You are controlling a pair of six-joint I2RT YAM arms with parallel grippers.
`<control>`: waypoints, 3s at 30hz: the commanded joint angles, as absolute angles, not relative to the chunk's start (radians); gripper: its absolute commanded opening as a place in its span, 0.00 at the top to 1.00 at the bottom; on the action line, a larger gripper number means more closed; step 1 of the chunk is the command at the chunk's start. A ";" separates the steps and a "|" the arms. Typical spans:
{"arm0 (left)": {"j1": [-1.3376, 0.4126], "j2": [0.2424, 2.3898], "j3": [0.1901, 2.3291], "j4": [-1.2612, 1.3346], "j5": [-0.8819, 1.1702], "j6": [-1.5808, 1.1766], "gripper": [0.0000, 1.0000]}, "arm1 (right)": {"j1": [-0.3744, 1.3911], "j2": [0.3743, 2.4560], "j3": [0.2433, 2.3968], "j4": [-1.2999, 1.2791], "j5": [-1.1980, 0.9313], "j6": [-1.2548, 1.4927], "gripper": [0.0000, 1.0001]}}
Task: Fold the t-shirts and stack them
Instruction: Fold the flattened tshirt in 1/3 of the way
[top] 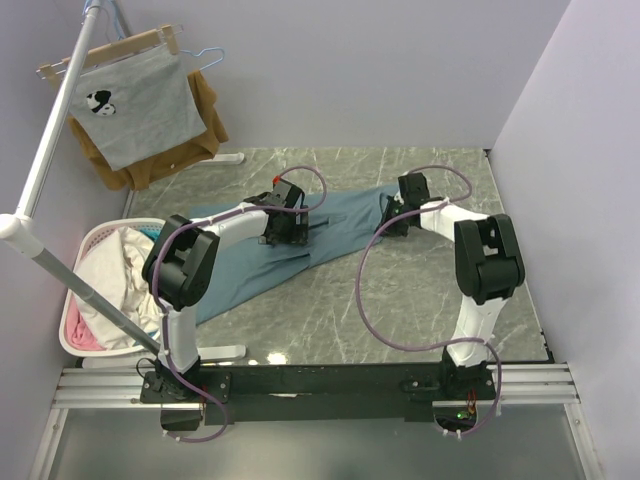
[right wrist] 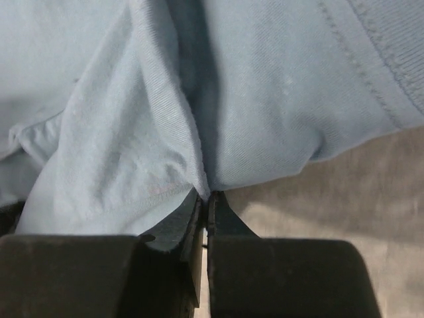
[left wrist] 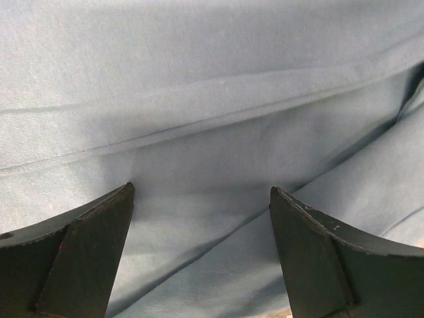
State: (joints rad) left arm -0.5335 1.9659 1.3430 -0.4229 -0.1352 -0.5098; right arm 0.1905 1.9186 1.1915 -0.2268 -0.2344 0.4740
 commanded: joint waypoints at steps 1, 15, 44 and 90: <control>-0.525 1.951 1.322 -0.453 -0.150 -0.517 0.11 | 0.210 1.763 1.146 -0.291 -0.262 0.463 1.00; -0.525 1.962 1.330 -0.456 -0.126 -0.491 0.12 | 0.218 1.465 1.035 -0.491 -0.273 0.492 0.94; -0.525 1.973 1.333 -0.459 -0.106 -0.479 0.12 | 0.207 1.494 0.928 -0.305 -0.390 0.549 0.47; -0.526 1.901 1.296 -0.460 -0.110 -0.480 0.13 | 0.298 1.108 0.953 -0.559 -0.647 0.586 1.00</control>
State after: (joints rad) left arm -0.5304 1.9400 1.3106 -0.4324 -0.1280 -0.4904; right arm 0.3286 1.1305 0.9672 -0.5694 -0.4740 0.5297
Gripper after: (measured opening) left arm 0.872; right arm 0.010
